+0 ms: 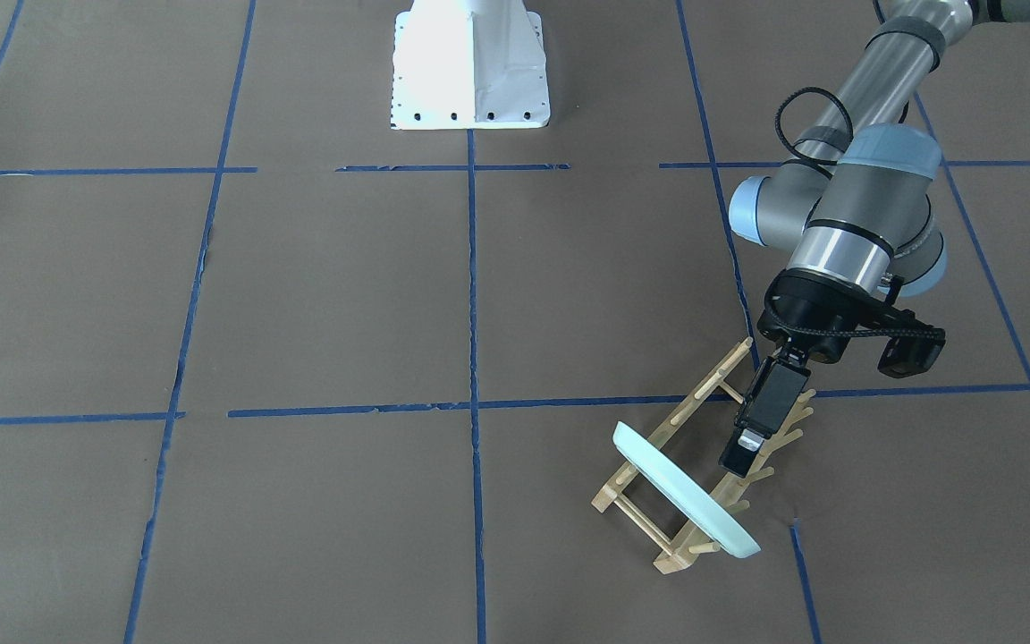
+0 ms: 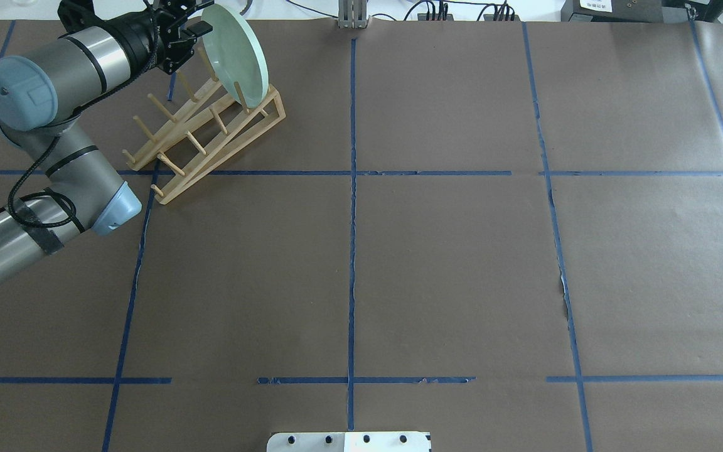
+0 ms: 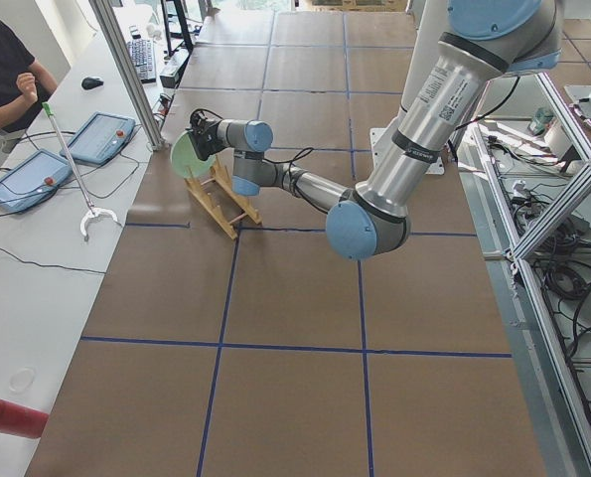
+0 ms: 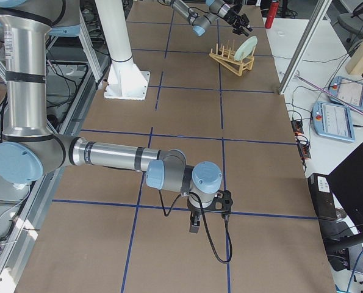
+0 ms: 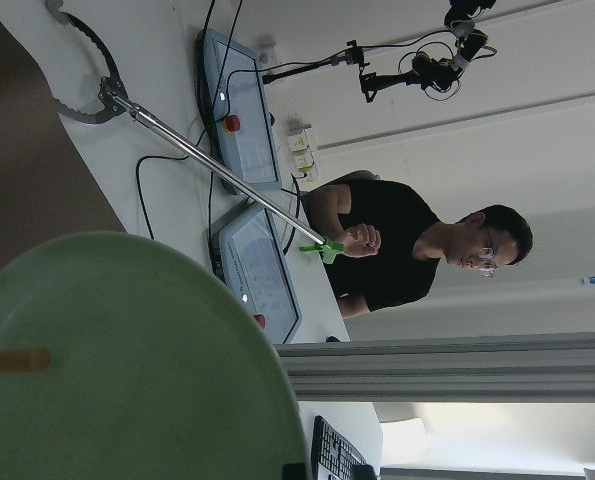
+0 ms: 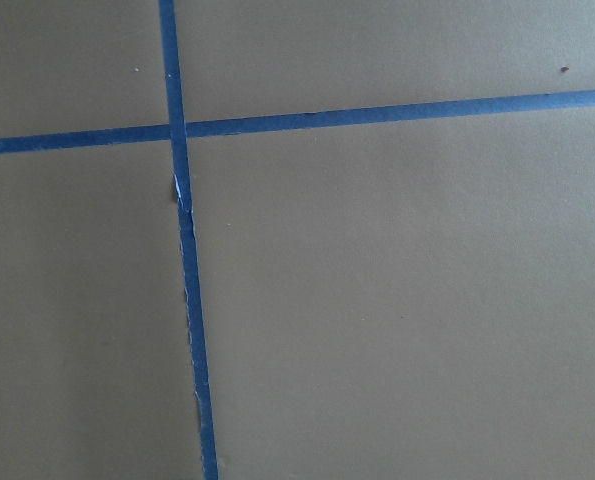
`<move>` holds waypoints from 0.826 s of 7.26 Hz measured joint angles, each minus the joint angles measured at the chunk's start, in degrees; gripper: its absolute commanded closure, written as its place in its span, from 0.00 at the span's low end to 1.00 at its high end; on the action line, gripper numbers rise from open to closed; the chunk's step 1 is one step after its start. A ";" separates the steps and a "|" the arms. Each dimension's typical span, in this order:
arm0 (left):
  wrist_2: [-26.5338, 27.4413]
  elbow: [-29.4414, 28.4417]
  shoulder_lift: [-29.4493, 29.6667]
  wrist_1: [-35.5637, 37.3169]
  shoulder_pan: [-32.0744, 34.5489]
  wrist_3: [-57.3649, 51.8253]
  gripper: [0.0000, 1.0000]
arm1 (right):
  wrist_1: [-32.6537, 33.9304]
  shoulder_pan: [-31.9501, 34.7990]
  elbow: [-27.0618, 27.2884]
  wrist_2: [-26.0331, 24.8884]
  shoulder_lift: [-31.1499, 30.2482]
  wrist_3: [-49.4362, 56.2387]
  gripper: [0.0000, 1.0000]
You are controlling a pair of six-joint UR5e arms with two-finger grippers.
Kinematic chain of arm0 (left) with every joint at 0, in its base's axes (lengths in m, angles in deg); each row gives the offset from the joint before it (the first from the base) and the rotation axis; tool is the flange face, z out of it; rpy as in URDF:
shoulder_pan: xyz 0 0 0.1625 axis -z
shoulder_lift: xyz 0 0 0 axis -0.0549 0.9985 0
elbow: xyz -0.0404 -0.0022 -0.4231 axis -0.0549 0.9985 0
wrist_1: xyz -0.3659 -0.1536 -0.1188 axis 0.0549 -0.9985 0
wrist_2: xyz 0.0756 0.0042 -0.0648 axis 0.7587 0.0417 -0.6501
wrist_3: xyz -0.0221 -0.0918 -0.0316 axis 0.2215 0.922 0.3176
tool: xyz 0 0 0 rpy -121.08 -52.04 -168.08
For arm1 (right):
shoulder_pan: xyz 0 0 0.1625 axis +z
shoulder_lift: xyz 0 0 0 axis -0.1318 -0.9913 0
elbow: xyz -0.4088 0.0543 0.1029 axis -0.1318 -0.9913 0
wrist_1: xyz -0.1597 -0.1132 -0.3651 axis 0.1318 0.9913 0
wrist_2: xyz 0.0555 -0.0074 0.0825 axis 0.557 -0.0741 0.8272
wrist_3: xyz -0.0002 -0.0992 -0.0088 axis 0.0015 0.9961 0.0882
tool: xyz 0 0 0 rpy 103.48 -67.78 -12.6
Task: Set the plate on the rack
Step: 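Lower the plate into the rack slots with the left gripper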
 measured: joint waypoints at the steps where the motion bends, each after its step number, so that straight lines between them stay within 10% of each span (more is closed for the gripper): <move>1: 0.00 -0.03 0.03 0.00 0.00 -0.07 0.00 | 0.00 0.00 0.00 0.00 0.00 0.01 0.00; 6: -2.25 2.21 0.02 2.72 1.69 -13.47 0.00 | 0.00 0.00 0.00 0.00 0.02 -0.01 0.00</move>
